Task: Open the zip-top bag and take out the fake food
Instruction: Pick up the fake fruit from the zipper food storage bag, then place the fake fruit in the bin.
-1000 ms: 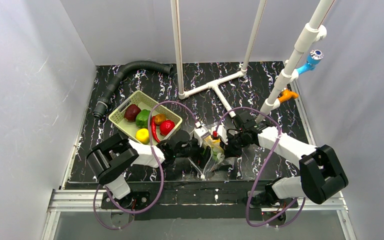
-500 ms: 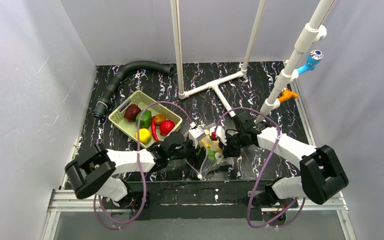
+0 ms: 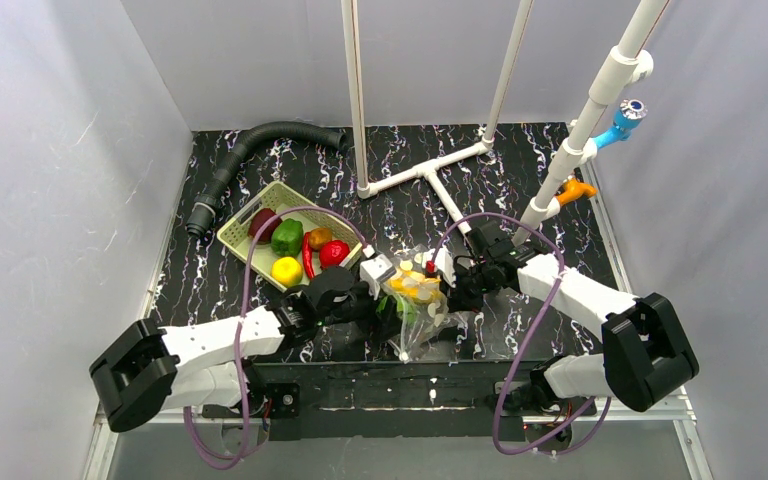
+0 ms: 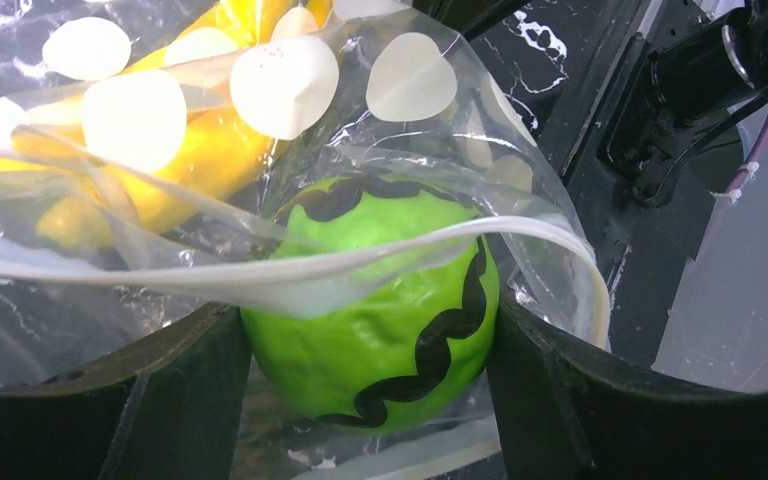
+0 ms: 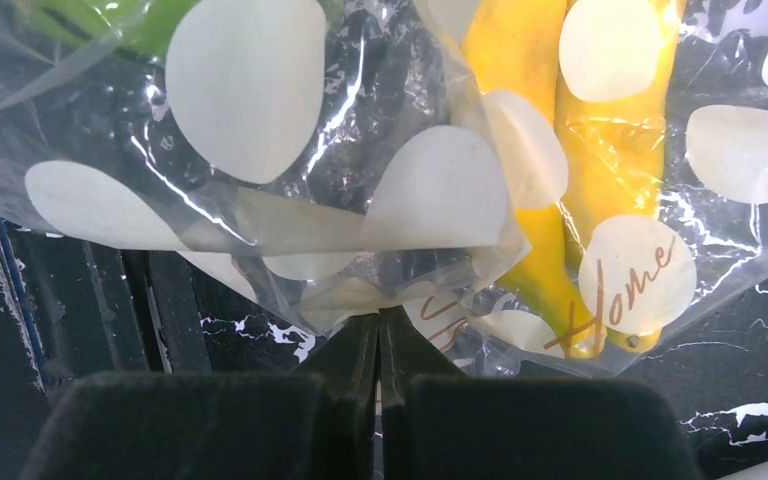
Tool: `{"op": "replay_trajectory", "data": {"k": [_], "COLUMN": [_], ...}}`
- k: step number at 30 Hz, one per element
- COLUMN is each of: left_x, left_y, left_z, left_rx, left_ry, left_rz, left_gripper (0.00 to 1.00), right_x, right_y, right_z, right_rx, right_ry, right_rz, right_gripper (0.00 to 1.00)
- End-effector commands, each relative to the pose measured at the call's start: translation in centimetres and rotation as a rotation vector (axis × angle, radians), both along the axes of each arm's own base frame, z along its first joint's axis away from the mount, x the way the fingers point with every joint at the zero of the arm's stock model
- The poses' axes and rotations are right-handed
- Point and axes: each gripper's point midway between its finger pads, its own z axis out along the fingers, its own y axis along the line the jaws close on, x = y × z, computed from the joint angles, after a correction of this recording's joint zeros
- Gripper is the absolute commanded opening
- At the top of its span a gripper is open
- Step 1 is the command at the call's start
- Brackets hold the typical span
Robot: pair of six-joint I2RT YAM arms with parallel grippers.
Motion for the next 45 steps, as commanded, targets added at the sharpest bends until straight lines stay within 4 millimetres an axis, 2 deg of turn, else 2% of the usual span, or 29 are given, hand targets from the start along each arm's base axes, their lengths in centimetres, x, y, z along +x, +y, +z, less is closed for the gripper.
{"op": "replay_trajectory", "data": {"k": [1,14,26,35,45], "left_x": [0.3,0.0,-0.4,-0.2,0.5], "left_y": [1.5,4.3,7.1,9.6,10.9], "left_z": [0.7,2.3,3.2,4.1,4.8], "left_rx": [0.030,-0.008,-0.046,-0.048,-0.047], "left_ry": [0.033,0.084,0.204,0.212,0.202], "left_rz": [0.070,0.161,0.255,0.361,0.436], "left_gripper": [0.00,0.00,0.00,0.00,0.00], "right_x": [1.4,1.9,2.0,1.9,1.9], "right_y": [0.4,-0.1,-0.3,-0.3,-0.3], "right_z": [1.3,1.2,1.4,1.5,1.5], "right_rx": [0.029,0.012,0.019,0.026,0.028], "right_ry": [-0.072,-0.096,-0.094,-0.090,-0.087], "right_rz": [0.001,-0.014,-0.025,-0.025,-0.026], "right_gripper": [0.01,0.01,0.01,0.01,0.01]}}
